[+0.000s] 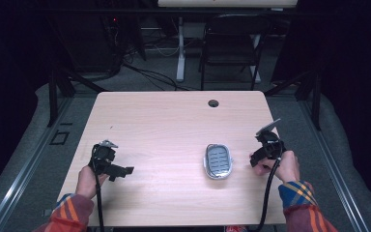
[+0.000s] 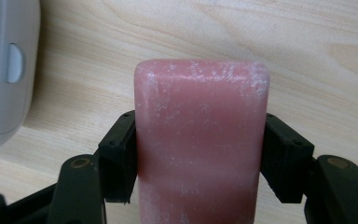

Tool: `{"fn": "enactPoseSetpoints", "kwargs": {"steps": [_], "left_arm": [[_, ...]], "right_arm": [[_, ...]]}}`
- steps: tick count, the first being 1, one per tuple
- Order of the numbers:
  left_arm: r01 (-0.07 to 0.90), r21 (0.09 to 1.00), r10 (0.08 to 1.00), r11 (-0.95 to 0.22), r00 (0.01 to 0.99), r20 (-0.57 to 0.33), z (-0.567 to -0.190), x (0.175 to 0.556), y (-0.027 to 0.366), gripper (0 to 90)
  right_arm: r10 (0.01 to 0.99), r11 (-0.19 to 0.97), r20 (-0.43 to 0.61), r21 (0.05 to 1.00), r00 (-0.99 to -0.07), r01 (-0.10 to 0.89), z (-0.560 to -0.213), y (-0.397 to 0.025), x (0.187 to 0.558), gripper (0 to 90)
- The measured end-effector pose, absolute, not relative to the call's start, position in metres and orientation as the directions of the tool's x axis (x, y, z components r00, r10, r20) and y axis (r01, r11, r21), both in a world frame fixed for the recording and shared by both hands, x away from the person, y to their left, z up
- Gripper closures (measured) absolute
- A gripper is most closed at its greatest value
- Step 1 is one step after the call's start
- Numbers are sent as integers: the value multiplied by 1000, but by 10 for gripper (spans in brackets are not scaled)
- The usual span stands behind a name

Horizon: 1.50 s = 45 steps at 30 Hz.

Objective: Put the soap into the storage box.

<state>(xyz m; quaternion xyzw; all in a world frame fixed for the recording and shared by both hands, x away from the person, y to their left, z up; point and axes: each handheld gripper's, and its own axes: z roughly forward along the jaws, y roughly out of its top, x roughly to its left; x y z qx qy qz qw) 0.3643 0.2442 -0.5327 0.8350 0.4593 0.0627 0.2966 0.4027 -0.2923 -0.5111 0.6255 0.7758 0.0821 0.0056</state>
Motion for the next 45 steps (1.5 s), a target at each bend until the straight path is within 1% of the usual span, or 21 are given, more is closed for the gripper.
{"fn": "enactPoseSetpoints", "kwargs": {"steps": [8, 9, 12, 13, 14, 20, 25, 27, 29, 30, 31, 34, 36, 38, 45], "left_arm": [[727, 552, 802, -408, 575, -165, -533, 365, 243, 1], [728, 551, 802, -408, 574, -165, -533, 365, 243, 1], [732, 550, 805, -402, 569, -169, -533, 365, 243, 1], [732, 549, 803, -403, 571, -171, -532, 365, 243, 1], [731, 549, 803, -405, 571, -169, -532, 364, 243, 1], [730, 551, 805, -405, 570, -164, -532, 364, 242, 1], [735, 549, 809, -398, 563, -168, -532, 363, 244, 1], [737, 550, 812, -394, 559, -169, -533, 363, 244, 1], [737, 548, 811, -396, 561, -169, -533, 363, 244, 1], [737, 548, 810, -396, 561, -169, -533, 363, 244, 1], [736, 548, 810, -396, 561, -168, -533, 363, 244, 1], [735, 549, 809, -399, 564, -167, -533, 363, 244, 1], [733, 549, 807, -402, 567, -167, -533, 363, 244, 1], [733, 549, 806, -403, 568, -167, -533, 364, 244, 1], [732, 548, 805, -404, 570, -167, -533, 364, 244, 2]], "right_arm": [[968, 207, 109, 154, -225, 966, -500, -292, 399, 370], [967, 209, 111, 169, -229, 963, -500, -291, 398, 370], [968, 202, 114, 165, -223, 965, -497, -287, 397, 370], [963, 230, 107, 155, -248, 961, -492, -285, 397, 370], [961, 236, 109, 165, -255, 958, -492, -284, 397, 371], [954, 255, 113, 174, -276, 951, -484, -275, 396, 370], [946, 280, 119, 163, -300, 946, -481, -266, 399, 371], [948, 266, 128, 177, -290, 948, -482, -263, 400, 370], [946, 278, 122, 169, -300, 945, -480, -261, 402, 371], [951, 266, 117, 172, -288, 949, -479, -260, 402, 370], [946, 282, 119, 159, -302, 946, -477, -260, 403, 370], [949, 273, 114, 167, -294, 947, -476, -258, 403, 371], [944, 292, 109, 158, -310, 943, -473, -257, 405, 371], [947, 282, 111, 161, -301, 946, -472, -256, 405, 371], [942, 304, 97, 158, -321, 939, -463, -249, 409, 370]]}}
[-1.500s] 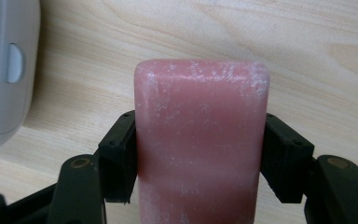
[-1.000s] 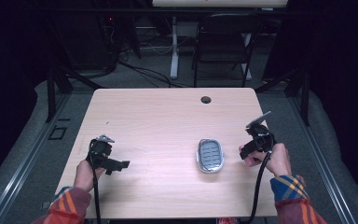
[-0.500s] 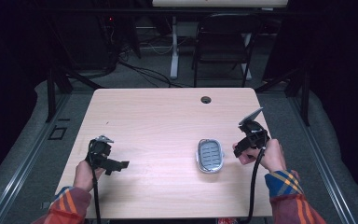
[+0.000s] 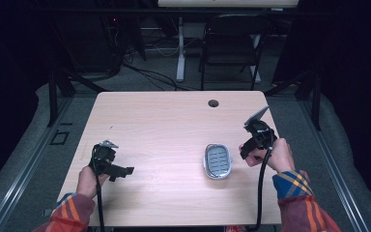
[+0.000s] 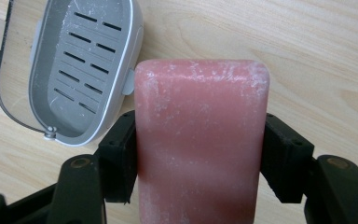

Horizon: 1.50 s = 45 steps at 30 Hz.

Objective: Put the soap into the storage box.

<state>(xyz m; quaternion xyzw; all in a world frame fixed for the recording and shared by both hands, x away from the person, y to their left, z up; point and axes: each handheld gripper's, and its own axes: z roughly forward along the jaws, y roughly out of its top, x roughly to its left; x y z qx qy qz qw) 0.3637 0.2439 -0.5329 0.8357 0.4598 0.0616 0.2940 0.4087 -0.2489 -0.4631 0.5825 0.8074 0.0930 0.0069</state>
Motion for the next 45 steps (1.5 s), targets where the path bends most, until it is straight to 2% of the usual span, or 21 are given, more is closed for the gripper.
{"fn": "enactPoseSetpoints", "kwargs": {"steps": [45], "left_arm": [[728, 550, 801, -409, 575, -166, -533, 364, 242, 2]], "right_arm": [[906, 408, 68, 127, -418, 904, -457, -195, 424, 370]]}}
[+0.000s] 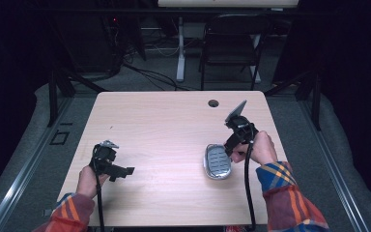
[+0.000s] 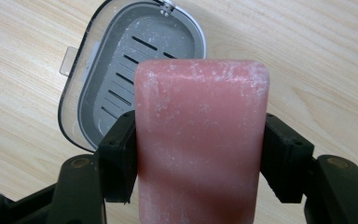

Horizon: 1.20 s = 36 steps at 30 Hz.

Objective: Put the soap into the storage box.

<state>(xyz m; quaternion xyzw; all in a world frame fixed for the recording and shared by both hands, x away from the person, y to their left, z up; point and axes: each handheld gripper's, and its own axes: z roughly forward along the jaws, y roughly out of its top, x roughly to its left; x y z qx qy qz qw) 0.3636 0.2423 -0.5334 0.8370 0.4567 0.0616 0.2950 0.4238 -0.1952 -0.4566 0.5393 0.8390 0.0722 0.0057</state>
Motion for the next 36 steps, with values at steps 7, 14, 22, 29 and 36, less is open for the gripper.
{"fn": "enactPoseSetpoints", "kwargs": {"steps": [7, 14, 22, 29, 36], "left_arm": [[727, 550, 800, -410, 576, -166, -533, 364, 242, 2], [727, 548, 797, -414, 581, -168, -533, 364, 242, 2], [725, 545, 791, -420, 587, -170, -534, 364, 242, 2], [724, 546, 791, -422, 588, -170, -534, 364, 242, 2], [723, 546, 789, -424, 591, -169, -534, 364, 242, 2]], "right_arm": [[895, 433, 65, 107, -441, 895, -459, -187, 427, 370], [893, 436, 75, 98, -444, 895, -465, -178, 429, 370], [883, 463, 63, 57, -466, 885, -472, -167, 434, 370], [884, 464, 52, 35, -465, 885, -479, -158, 436, 370], [877, 479, 41, 12, -479, 878, -483, -151, 438, 370]]}}
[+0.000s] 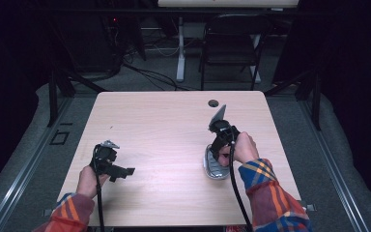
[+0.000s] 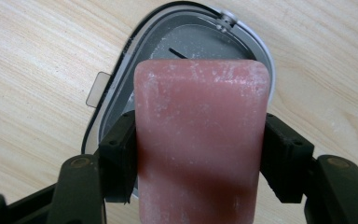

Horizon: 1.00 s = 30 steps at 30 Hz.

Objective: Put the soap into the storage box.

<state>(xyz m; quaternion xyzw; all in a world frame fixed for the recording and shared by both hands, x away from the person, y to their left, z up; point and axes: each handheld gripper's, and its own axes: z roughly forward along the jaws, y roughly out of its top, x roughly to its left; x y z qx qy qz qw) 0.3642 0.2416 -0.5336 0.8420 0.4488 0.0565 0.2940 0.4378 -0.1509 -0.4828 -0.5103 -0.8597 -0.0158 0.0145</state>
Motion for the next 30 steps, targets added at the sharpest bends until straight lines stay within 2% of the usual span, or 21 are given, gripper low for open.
{"fn": "enactPoseSetpoints", "kwargs": {"steps": [24, 30], "left_arm": [[724, 546, 789, -422, 589, -172, -534, 364, 241, 2], [723, 544, 789, -425, 591, -170, -534, 365, 241, 2]], "right_arm": [[908, 418, 35, -26, -417, 908, -495, -144, 441, 358], [912, 405, 54, 25, -406, 914, -487, -151, 439, 360]]}}
